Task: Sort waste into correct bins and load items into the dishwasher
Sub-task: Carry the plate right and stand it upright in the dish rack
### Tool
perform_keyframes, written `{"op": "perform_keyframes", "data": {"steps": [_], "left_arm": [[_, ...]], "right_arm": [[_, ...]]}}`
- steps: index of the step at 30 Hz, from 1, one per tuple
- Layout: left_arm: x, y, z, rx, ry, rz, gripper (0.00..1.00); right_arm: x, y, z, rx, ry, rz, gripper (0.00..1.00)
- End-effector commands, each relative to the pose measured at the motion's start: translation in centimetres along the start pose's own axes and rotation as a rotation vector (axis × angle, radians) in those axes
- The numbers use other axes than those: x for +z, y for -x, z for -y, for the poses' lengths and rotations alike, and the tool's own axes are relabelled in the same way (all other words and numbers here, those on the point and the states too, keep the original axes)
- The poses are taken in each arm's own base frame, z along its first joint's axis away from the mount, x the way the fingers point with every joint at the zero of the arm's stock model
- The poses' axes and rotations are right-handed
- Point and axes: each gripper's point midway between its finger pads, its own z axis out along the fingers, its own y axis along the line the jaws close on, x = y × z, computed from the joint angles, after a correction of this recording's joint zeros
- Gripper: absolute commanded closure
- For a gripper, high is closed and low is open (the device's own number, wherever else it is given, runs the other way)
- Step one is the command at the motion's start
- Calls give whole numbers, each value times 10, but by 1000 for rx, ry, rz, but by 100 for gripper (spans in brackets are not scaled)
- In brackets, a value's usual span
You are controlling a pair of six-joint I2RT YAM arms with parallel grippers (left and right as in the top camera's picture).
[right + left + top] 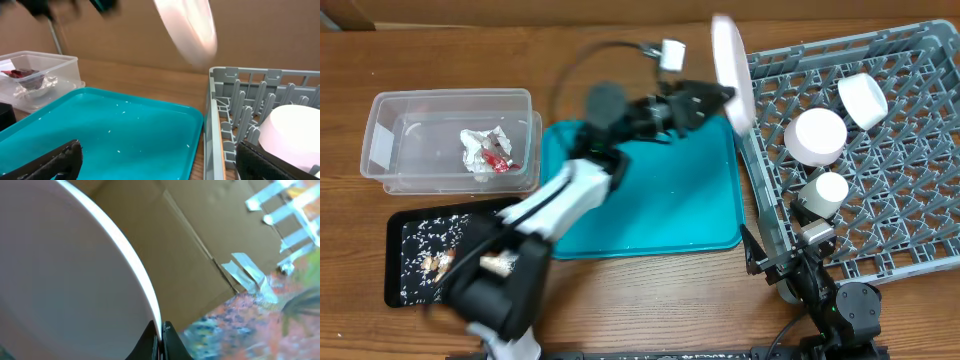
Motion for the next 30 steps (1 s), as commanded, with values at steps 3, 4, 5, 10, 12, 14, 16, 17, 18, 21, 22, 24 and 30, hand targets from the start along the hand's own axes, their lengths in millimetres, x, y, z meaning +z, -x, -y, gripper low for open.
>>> {"op": "perform_keyframes", "data": {"steps": [3,4,5,10,12,14,16,17,18,21,22,24,30], "left_arm": [[53,-9,-5,-146,-65,-11,96],[57,-13,-10,-167,-53,-15,96],[60,-16,-15,-188,-33,-16,96],[65,-27,-45,-279,94,4,96],[65,-28,-52,-299,127,18,96],[66,-28,-54,-304,142,30,96],[66,-27,-55,-304,146,35,96],[66,-28,-56,-306,150,35,91],[66,-29,-57,-311,154,32,80],[66,-32,-58,-316,157,14,30],[64,-31,-57,-313,154,7,13],[60,-26,-55,-300,163,-2,0],[17,-2,-54,-161,423,-83,0]], "right_arm": [[0,2,1,1,-4,13,0],[0,2,1,1,-4,13,0],[0,2,1,1,-4,13,0],[0,2,1,1,-4,13,0],[0,2,1,1,-4,13,0],[0,2,1,1,-4,13,0],[0,2,1,1,-4,13,0],[0,2,1,1,-4,13,0],[0,2,1,1,-4,13,0],[0,2,1,1,-4,13,0],[0,2,1,1,-4,13,0],[0,2,1,1,-4,13,0],[0,2,1,1,-4,13,0]]}}
